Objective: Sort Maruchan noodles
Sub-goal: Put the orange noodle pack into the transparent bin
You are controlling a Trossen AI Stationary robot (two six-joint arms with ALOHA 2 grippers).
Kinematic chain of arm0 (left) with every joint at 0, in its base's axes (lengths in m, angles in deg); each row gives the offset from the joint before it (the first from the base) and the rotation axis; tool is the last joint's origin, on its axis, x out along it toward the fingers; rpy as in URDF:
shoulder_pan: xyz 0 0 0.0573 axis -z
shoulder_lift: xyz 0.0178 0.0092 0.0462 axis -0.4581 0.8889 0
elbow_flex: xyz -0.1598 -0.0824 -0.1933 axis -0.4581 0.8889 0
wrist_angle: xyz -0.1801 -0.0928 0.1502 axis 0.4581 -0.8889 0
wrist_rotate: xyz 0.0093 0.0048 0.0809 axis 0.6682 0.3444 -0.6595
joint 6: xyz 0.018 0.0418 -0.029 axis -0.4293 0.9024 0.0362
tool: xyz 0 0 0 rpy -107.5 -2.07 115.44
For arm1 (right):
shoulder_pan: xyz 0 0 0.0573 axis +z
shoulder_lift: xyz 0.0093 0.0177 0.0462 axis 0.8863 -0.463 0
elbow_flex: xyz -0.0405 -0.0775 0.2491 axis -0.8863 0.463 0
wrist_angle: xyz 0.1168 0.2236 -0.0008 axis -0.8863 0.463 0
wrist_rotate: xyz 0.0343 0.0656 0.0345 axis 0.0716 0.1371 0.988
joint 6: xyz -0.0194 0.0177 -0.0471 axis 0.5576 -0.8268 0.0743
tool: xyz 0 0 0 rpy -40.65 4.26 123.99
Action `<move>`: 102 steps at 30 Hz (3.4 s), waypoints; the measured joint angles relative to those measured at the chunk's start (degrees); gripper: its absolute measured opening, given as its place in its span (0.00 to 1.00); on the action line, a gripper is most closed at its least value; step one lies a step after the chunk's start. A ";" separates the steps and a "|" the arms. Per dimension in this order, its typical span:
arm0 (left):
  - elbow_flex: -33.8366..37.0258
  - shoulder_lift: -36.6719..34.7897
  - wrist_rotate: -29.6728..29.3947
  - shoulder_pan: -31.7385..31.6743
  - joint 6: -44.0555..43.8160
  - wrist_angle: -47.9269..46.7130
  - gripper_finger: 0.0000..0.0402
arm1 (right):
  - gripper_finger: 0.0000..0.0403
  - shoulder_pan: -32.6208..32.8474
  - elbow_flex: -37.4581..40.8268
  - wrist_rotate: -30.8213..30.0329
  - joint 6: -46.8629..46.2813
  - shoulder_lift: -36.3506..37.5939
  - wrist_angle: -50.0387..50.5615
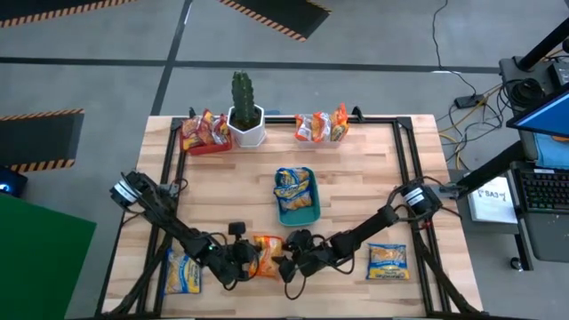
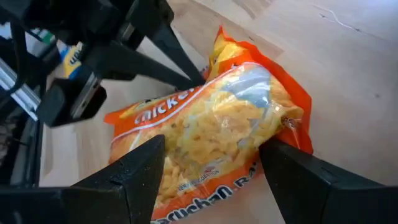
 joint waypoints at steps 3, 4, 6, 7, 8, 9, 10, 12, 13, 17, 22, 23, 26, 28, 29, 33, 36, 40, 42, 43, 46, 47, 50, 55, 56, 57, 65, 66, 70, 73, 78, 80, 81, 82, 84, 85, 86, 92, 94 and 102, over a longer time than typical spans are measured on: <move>0.02 0.38 0.07 -0.03 -0.01 0.72 0.00 | 0.62 -0.36 0.00 0.81 0.47 -1.60 -4.18; 0.02 0.42 0.10 -0.04 -0.01 0.89 0.00 | 0.62 -0.37 0.04 0.83 0.89 -1.94 -5.48; 0.02 0.42 0.27 -0.04 0.00 0.97 0.00 | 0.62 -0.46 0.07 0.55 2.28 -2.84 -8.62; 0.02 0.42 0.33 -0.04 0.00 1.04 0.00 | 0.62 -0.48 0.09 0.61 2.96 -2.97 -9.61; 0.02 0.42 0.42 -0.04 0.02 1.10 0.00 | 0.62 -0.51 0.09 0.57 3.41 -3.18 -10.40; 0.02 0.40 0.48 -0.04 0.02 1.10 0.00 | 0.61 -0.53 0.09 0.57 3.61 -3.26 -10.83; 0.02 0.37 0.54 -0.04 0.02 1.23 0.00 | 0.60 -0.59 0.09 0.62 4.04 -3.26 -11.44; 0.04 0.37 0.76 -0.04 0.15 1.64 0.00 | 0.57 -0.75 0.09 1.07 4.60 -3.29 -12.42; 0.06 0.37 0.92 -0.04 0.49 1.98 0.00 | 0.55 -0.86 0.09 1.33 4.93 -3.29 -13.05; 0.11 0.42 1.25 -0.04 1.53 2.95 0.00 | 0.42 -1.18 0.09 1.45 5.98 -3.31 -13.31; 0.02 0.19 1.07 -0.03 1.99 2.94 0.00 | 0.20 -1.25 0.09 1.38 8.05 -3.31 -13.43; 0.02 0.01 0.50 0.03 2.04 2.86 0.00 | 0.16 -1.25 0.09 1.38 8.72 -3.31 -13.45; 0.02 -0.92 -0.52 0.17 2.57 2.47 0.00 | 0.05 -1.26 0.09 1.25 10.71 -3.20 -13.37; 0.02 -1.97 -0.52 0.18 3.76 2.26 0.00 | 0.03 -1.24 0.09 1.24 11.24 -3.11 -13.36; 0.02 -2.70 -0.50 0.30 4.45 1.67 0.00 | 0.03 -1.24 0.09 1.25 11.78 -3.01 -13.19; 0.04 -7.40 -0.79 0.68 6.69 -1.73 0.00 | 0.02 -1.24 0.11 1.55 13.89 -1.96 -12.79; 0.13 -11.82 -1.37 0.92 7.95 -5.93 0.00 | 0.02 -1.26 0.11 3.24 16.18 -0.24 -12.61; 0.13 -18.20 -2.58 0.94 11.28 -10.36 0.00 | 0.02 -1.26 0.16 4.44 19.81 3.31 -10.66; 0.15 -21.24 -4.53 0.94 13.26 -12.01 0.00 | 0.02 -1.25 0.20 4.49 21.73 5.57 -8.92; 0.15 -22.76 -5.77 0.94 14.24 -12.82 0.00 | 0.02 -1.26 0.20 4.48 22.92 6.89 -7.57; 0.16 -26.96 -8.02 0.94 17.87 -14.15 0.00 | 0.02 -1.26 0.22 4.31 26.03 11.12 -3.83; 0.17 -28.14 -8.14 0.92 19.35 -14.17 0.00 | 0.02 -1.26 0.22 4.15 27.25 12.58 -2.77; 0.17 -31.49 -8.21 0.94 24.27 -14.03 0.00 | 0.02 -1.68 0.24 3.97 30.18 17.65 1.10; 0.19 -35.73 -10.87 0.84 31.23 -13.89 0.00 | 0.02 -4.00 0.24 2.04 34.90 26.62 9.05; 0.17 -36.36 -12.32 0.72 32.43 -13.45 0.00 | 0.02 -4.65 0.24 1.03 35.74 28.36 11.53; 0.17 -36.97 -13.33 0.67 33.53 -13.49 0.00 | 0.02 -5.58 0.24 -0.09 36.42 29.97 13.84; 0.20 -40.09 -14.14 -0.82 38.19 -13.69 0.00 | 0.02 -17.41 0.38 -11.98 42.73 40.07 31.21; 0.20 -40.20 -14.16 -1.14 38.72 -13.66 0.00 | 0.02 -19.25 0.54 -13.58 44.40 40.49 32.06; 0.20 -40.24 -14.18 -2.81 40.61 -13.68 0.00 | 0.02 -27.05 1.90 -15.38 51.52 40.80 31.71; 0.20 -40.28 -14.29 -4.58 41.68 -13.68 0.00 | 0.02 -33.56 3.14 -15.49 55.17 39.79 30.18; 0.20 -40.84 -16.55 -7.55 44.01 -13.77 0.00 | 0.02 -42.74 6.21 -15.37 64.27 37.06 21.40; 0.20 -41.28 -16.63 -8.74 45.10 -13.87 0.00 | 0.02 -45.78 7.28 -13.99 67.53 35.97 16.97; 0.20 -41.56 -16.64 -9.37 45.65 -13.85 0.00 | 0.02 -47.23 7.62 -12.72 68.41 35.32 15.42; 0.20 -41.90 -16.64 -9.92 46.12 -13.89 0.00 | 0.02 -48.60 7.79 -11.18 68.97 34.56 14.24; 0.20 -42.49 -16.65 -11.04 46.79 -13.88 0.00 | 0.02 -50.95 7.87 -8.89 69.65 32.74 12.10; 0.20 -42.85 -16.63 -11.61 47.12 -14.04 0.00 | 0.02 -51.87 7.87 -8.59 70.27 31.84 11.14; 0.20 -43.18 -16.65 -12.16 47.39 -14.20 0.00 | 0.02 -52.65 7.87 -8.51 70.65 30.90 10.17; 0.20 -44.73 -16.63 -15.07 48.15 -15.07 0.00 | 0.02 -54.45 7.72 -6.48 71.56 25.37 7.89; 0.20 -45.03 -16.62 -15.96 48.15 -15.48 0.00 | 0.02 -54.33 7.52 -6.41 71.66 23.92 7.81; 0.20 -45.21 -16.59 -17.95 48.13 -15.60 0.00 | 0.02 -52.37 7.48 -6.18 70.80 19.30 8.77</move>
